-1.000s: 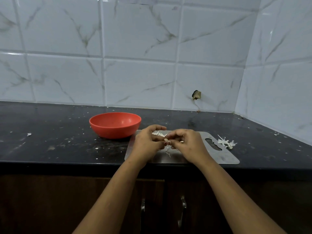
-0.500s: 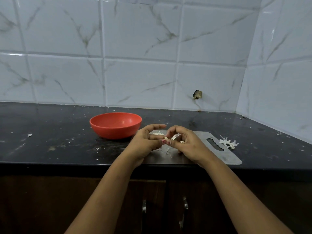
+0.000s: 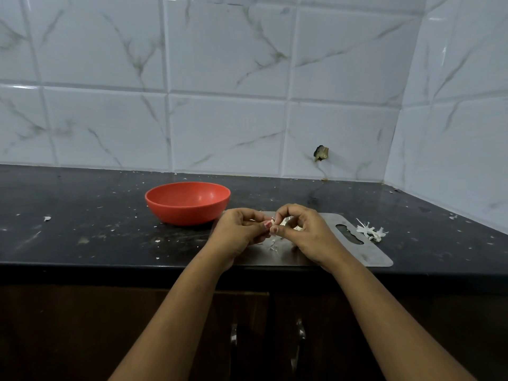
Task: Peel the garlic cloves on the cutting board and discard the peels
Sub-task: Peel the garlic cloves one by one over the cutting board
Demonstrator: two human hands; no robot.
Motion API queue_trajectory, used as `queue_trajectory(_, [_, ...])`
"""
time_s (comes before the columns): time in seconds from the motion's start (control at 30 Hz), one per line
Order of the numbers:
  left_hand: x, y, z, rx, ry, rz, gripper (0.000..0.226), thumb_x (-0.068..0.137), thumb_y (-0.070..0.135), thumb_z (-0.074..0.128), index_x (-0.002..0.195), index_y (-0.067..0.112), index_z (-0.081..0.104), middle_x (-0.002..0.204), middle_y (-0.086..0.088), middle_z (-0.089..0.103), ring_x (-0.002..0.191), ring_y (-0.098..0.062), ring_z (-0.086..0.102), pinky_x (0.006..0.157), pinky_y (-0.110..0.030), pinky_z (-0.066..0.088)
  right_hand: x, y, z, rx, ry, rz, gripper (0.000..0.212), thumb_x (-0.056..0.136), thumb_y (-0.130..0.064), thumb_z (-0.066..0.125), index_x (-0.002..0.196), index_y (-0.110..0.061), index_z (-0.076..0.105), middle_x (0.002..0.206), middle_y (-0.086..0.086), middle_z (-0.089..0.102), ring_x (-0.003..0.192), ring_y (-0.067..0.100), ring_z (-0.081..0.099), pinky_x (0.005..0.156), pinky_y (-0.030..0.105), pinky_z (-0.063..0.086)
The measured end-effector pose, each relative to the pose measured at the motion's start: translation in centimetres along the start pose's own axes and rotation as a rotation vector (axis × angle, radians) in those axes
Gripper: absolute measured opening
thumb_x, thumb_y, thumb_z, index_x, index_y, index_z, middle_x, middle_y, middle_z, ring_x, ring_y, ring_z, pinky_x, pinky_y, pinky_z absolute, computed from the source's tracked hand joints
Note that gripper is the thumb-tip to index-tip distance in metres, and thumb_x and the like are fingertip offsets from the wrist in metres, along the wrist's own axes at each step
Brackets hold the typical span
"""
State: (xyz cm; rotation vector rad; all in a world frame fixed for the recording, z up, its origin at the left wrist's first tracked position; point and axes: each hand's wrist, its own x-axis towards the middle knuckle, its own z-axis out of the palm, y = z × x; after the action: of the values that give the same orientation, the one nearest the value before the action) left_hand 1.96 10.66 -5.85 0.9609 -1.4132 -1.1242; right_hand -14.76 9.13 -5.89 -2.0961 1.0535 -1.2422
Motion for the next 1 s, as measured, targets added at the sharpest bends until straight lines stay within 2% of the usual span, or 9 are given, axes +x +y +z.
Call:
queue_trajectory(0.2, [-0.07, 0.04, 0.07, 0.041, -0.016, 0.039, 0.008, 0.087, 0.001, 0.064, 0.090, 0.003, 0.071, 0.074, -0.006, 0.070, 0.067, -0.008, 0.063, 0.062, -0.016, 0.052, -0.39, -0.33, -0.07, 0.071, 0.029, -0.021, 0.023, 0.078, -0.009, 0.078, 0.088, -0.024, 0.063, 0.079, -0.004, 0.064, 0.065, 0.007, 0.056, 0.065, 0.023, 0.052])
queue_trajectory(0.4, [0.02, -0.04, -0.15, 0.068, -0.042, 0.032, 0.011, 0.086, 0.002, 0.066, 0.089, 0.009, 0.074, 0.072, -0.003, 0.070, 0.069, -0.010, 0.060, 0.064, -0.017, 0.051, -0.48, -0.49, 0.04, 0.062, 0.090, -0.047, 0.020, 0.073, -0.006, 0.081, 0.079, -0.019, 0.068, 0.073, -0.007, 0.067, 0.065, 0.004, 0.059, 0.062, 0.015, 0.047])
queue_trajectory(0.63, [-0.10, 0.03, 0.15, 0.051, -0.039, 0.055, 0.009, 0.088, -0.001, 0.062, 0.092, 0.000, 0.071, 0.060, 0.000, 0.063, 0.054, -0.005, 0.053, 0.054, -0.014, 0.045, -0.48, -0.46, -0.05, 0.090, 0.109, -0.032, 0.011, 0.079, -0.007, 0.077, 0.083, -0.016, 0.073, 0.077, -0.002, 0.073, 0.072, 0.008, 0.067, 0.068, 0.018, 0.051])
queue_trajectory(0.77, [-0.11, 0.09, 0.16, 0.065, -0.047, 0.056, 0.012, 0.090, -0.001, 0.060, 0.089, 0.004, 0.071, 0.060, 0.002, 0.064, 0.055, -0.004, 0.053, 0.057, -0.014, 0.048, -0.48, -0.60, 0.00, 0.068, 0.126, -0.018, 0.011, 0.077, -0.010, 0.079, 0.078, -0.018, 0.071, 0.075, -0.001, 0.072, 0.072, 0.011, 0.067, 0.067, 0.018, 0.052])
queue_trajectory(0.87, [-0.09, 0.08, 0.06, 0.053, -0.063, 0.051, 0.012, 0.090, 0.000, 0.059, 0.090, 0.002, 0.071, 0.062, 0.000, 0.062, 0.055, -0.004, 0.053, 0.058, -0.014, 0.048, -0.43, -0.66, 0.02, 0.034, 0.130, -0.023, 0.014, 0.076, -0.014, 0.081, 0.074, -0.022, 0.069, 0.074, -0.002, 0.071, 0.069, 0.012, 0.062, 0.064, 0.019, 0.049])
queue_trajectory(1.0, [-0.06, 0.06, 0.03, 0.060, -0.077, 0.052, 0.012, 0.092, 0.001, 0.058, 0.093, -0.002, 0.070, 0.064, -0.001, 0.060, 0.057, -0.005, 0.052, 0.059, -0.013, 0.048, -0.49, -0.93, -0.01, -0.042, 0.175, -0.034, 0.022, 0.072, -0.019, 0.083, 0.068, -0.031, 0.065, 0.081, -0.009, 0.061, 0.062, 0.005, 0.044, 0.059, 0.012, 0.040])
